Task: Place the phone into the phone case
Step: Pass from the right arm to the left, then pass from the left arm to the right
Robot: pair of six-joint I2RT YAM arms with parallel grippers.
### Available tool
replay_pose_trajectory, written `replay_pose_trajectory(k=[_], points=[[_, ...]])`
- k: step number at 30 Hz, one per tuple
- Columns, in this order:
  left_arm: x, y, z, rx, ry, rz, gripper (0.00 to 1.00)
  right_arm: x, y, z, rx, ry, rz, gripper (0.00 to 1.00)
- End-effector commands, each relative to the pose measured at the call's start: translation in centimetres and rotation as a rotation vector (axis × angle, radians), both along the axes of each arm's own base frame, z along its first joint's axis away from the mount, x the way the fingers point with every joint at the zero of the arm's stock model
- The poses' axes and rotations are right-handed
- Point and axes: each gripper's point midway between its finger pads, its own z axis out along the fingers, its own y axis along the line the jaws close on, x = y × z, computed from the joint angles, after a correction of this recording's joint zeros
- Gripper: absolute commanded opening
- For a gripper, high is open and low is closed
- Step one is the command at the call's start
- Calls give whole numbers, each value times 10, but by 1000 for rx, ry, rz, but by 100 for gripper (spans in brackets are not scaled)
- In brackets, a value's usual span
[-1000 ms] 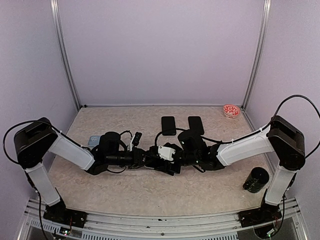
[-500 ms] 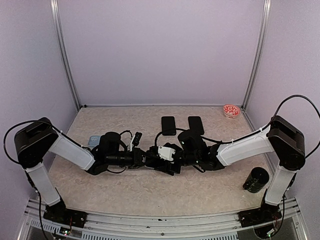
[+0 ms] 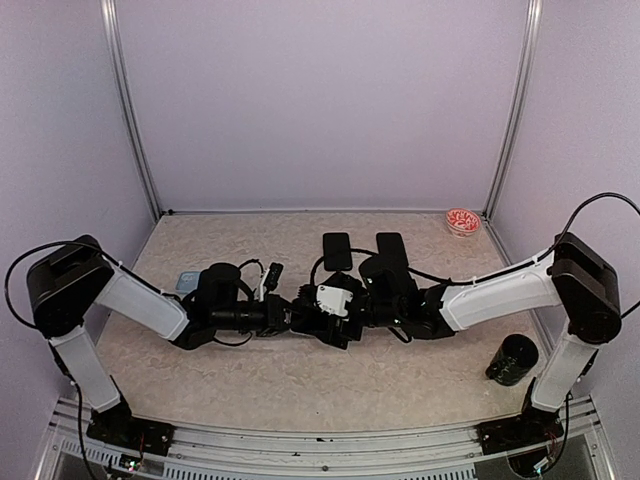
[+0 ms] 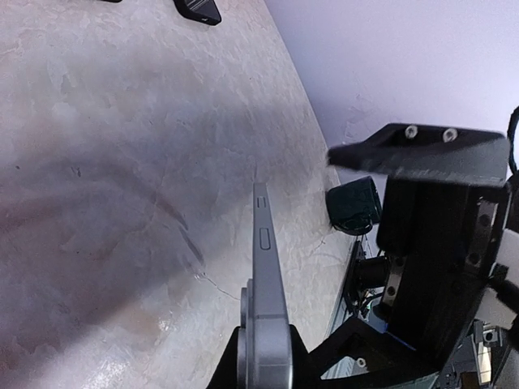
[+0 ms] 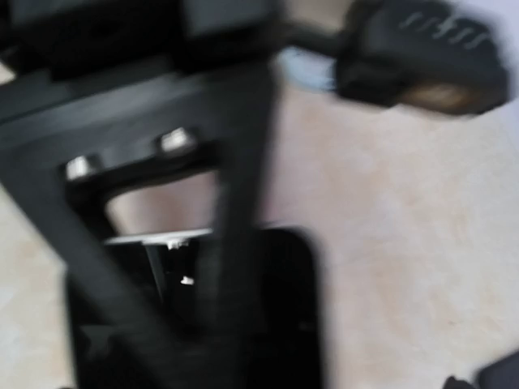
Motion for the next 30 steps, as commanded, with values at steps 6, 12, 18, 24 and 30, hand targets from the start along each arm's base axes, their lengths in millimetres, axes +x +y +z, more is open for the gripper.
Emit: replay_pose_trajectory(k=[6, 12, 18, 24, 30], points=[[0, 0, 38, -47, -120, -3, 0, 7, -9, 59, 95, -64, -85, 100], [-2, 7, 56, -65, -188, 13, 0, 1, -19, 85, 172, -5, -125, 100], [-7, 16, 86, -101, -290, 34, 0, 0, -34, 110, 299, 93, -182, 100], [-11, 25, 108, -128, -362, 60, 0, 6, -56, 129, 458, 303, -153, 100], [-19, 33, 127, -170, -417, 65, 0, 18, -81, 138, 583, 586, -98, 100]])
